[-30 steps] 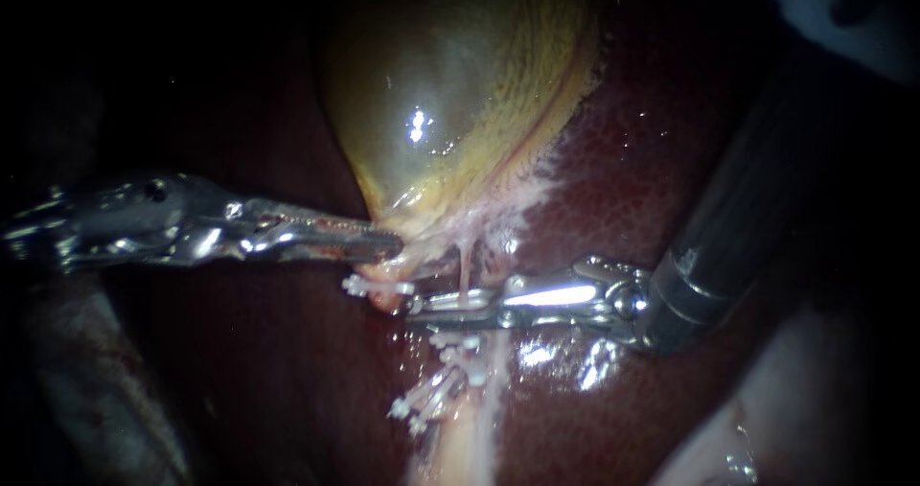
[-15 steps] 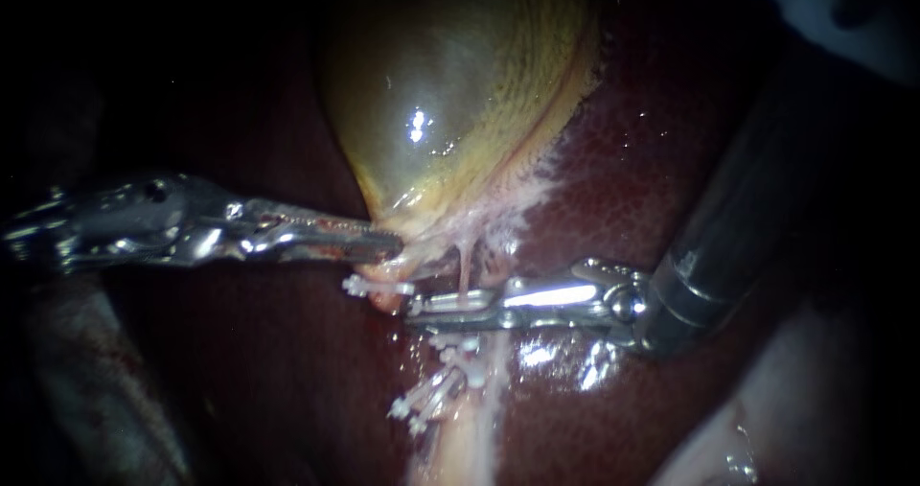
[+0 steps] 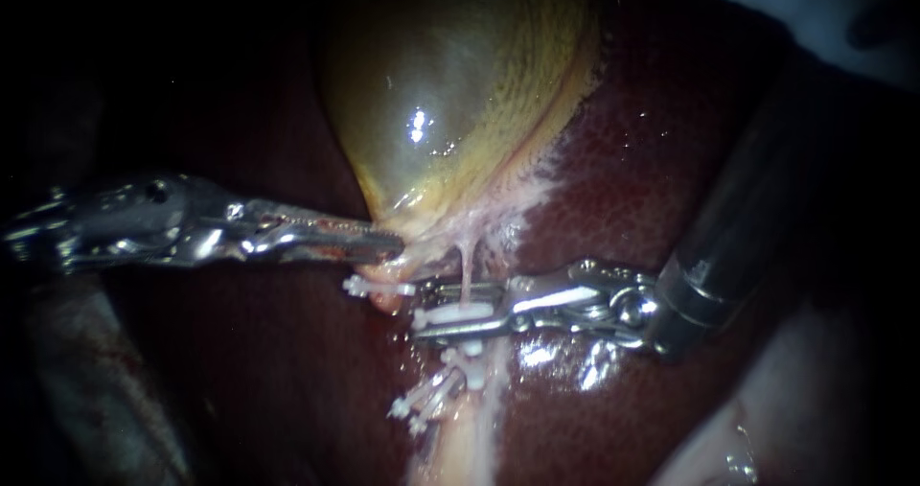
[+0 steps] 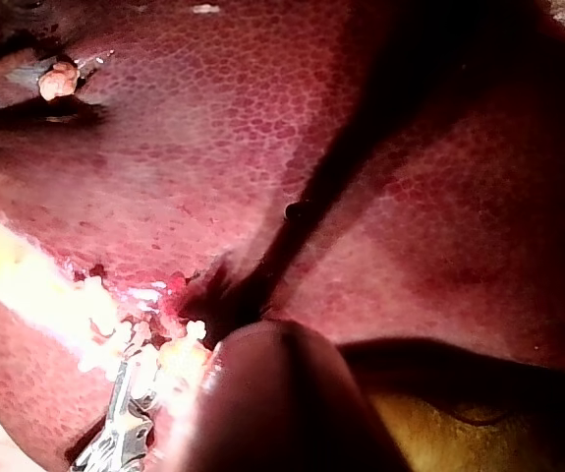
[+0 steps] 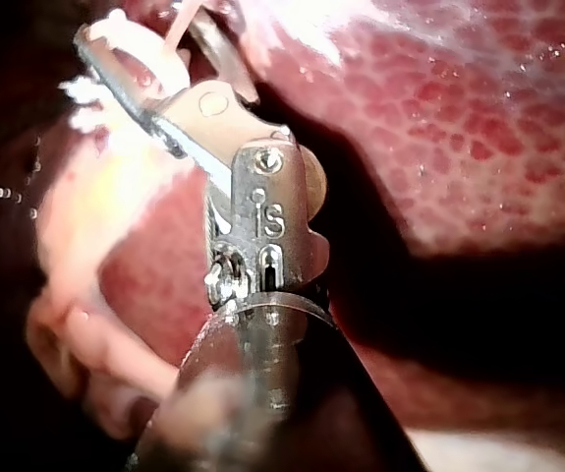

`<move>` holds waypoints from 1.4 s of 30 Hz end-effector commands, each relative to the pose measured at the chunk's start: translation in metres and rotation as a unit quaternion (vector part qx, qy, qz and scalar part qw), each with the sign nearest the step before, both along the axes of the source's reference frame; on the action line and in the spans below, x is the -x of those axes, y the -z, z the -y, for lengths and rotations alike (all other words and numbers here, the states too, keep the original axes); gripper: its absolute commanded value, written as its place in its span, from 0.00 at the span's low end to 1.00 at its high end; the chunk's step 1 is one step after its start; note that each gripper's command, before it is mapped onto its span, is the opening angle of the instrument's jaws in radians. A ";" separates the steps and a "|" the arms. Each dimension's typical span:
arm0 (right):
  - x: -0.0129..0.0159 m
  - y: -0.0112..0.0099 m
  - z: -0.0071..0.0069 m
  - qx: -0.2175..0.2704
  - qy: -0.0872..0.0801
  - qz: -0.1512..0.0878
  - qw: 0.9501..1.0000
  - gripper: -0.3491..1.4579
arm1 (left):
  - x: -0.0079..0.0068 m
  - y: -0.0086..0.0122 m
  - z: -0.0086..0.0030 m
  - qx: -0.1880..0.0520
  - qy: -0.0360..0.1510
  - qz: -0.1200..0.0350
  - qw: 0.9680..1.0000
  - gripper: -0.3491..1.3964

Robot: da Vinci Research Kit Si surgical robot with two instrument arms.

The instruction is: Going back third clip right tube

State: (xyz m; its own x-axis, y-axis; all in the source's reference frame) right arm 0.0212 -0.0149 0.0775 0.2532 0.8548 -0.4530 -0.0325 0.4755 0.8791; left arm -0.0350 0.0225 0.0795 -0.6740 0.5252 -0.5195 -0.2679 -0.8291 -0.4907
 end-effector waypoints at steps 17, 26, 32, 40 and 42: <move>-0.0021 -0.0006 0.0007 0.002 -0.005 0.002 1.000 0.50 | 0.0000 0.0000 0.0000 0.000 0.000 0.000 1.000 0.00; 0.0002 0.0006 -0.0001 0.016 0.003 -0.001 1.000 0.51 | 0.0001 -0.0001 0.0001 0.000 0.000 0.000 1.000 0.00; 0.0014 0.0016 -0.0007 0.025 0.008 -0.005 1.000 0.50 | 0.0001 -0.0001 0.0001 0.000 0.000 0.000 1.000 0.00; 0.0033 0.0017 -0.0013 0.048 0.003 0.003 0.999 0.49 | 0.0001 -0.0001 0.0001 0.000 -0.001 -0.002 1.000 0.00; 0.0041 0.0017 -0.0014 0.053 0.001 0.006 0.999 0.49 | 0.0001 -0.0001 0.0001 0.000 -0.001 -0.002 1.000 0.00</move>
State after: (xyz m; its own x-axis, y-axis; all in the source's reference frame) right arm 0.0168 -0.0135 0.0759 0.2605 0.8019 -0.5377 -0.0450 0.5665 0.8229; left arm -0.0351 0.0223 0.0796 -0.6760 0.5245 -0.5177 -0.2691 -0.8296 -0.4892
